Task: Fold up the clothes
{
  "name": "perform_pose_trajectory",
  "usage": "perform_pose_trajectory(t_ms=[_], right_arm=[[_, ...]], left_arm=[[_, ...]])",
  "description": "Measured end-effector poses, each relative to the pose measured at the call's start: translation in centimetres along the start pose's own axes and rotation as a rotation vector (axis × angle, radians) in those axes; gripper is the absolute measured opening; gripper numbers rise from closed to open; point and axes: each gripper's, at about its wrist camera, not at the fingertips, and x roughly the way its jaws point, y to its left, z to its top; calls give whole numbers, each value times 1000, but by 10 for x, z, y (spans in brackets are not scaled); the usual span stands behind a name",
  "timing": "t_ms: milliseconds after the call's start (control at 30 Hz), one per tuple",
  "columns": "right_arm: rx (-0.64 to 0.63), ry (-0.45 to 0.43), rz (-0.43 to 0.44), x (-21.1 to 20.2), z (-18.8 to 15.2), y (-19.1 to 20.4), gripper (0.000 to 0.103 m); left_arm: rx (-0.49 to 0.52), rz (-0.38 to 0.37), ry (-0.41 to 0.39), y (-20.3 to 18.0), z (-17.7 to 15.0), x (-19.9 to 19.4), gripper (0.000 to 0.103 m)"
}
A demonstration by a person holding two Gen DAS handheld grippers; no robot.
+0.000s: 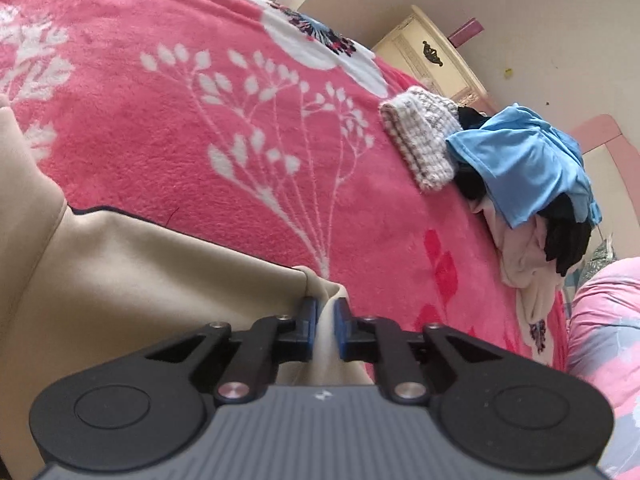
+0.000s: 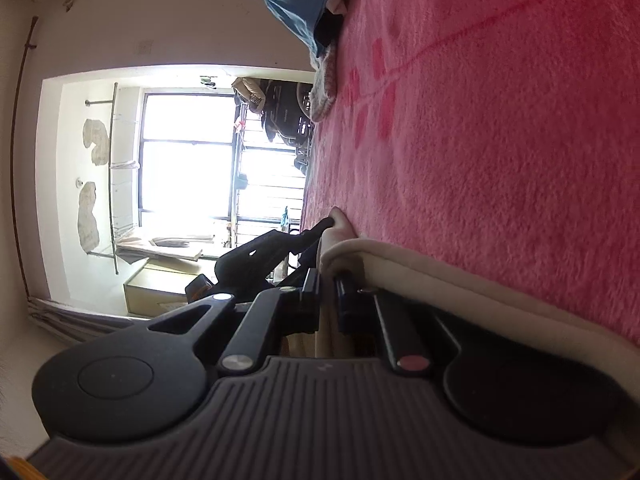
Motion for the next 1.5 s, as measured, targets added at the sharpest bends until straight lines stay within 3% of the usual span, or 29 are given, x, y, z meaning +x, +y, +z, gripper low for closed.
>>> perform_pose_trajectory(t_ms=[33, 133, 300, 500, 633, 767, 833, 933, 967, 1000, 1033, 1067, 1133, 1200, 1500], right_arm=[[-13, 5, -10, 2, 0, 1, 6], [-51, 25, -40, 4, 1, 6, 7], [-67, 50, -73, 2, 0, 11, 8], [-90, 88, -235, -21, -3, 36, 23], [-312, 133, -258, -27, -20, 88, 23], [-597, 221, -199, -1, -57, 139, 23], [-654, 242, -219, 11, -65, 138, 22], [-714, 250, -404, 27, -61, 100, 18], [-703, 277, -474, 32, -56, 82, 0], [-673, 271, -468, 29, -52, 78, 0], [-653, 264, -462, 26, -49, 77, 0], [-687, 248, -461, 23, -53, 91, 6], [-774, 236, -418, 19, -66, 117, 6], [-861, 287, -360, 27, -89, 140, 6], [-836, 380, -416, 106, -123, 123, 1]], left_arm=[[-9, -1, 8, 0, 2, -3, 19], [8, 17, -29, -2, 13, -36, 39], [119, 36, -145, 2, 14, -130, 40], [325, 124, -193, 12, -55, -242, 47], [469, 189, -169, 19, -121, -287, 47], [563, 229, -84, 24, -186, -293, 45], [577, 253, -52, 31, -214, -289, 45], [584, 304, -39, 44, -245, -280, 44], [588, 327, -49, 48, -252, -278, 44], [592, 351, -59, 52, -259, -277, 44], [594, 372, -69, 56, -265, -275, 44], [590, 380, -83, 59, -270, -276, 46], [576, 395, -106, 64, -278, -276, 48], [567, 406, -126, 68, -284, -276, 49], [542, 435, -161, 76, -298, -275, 53]])
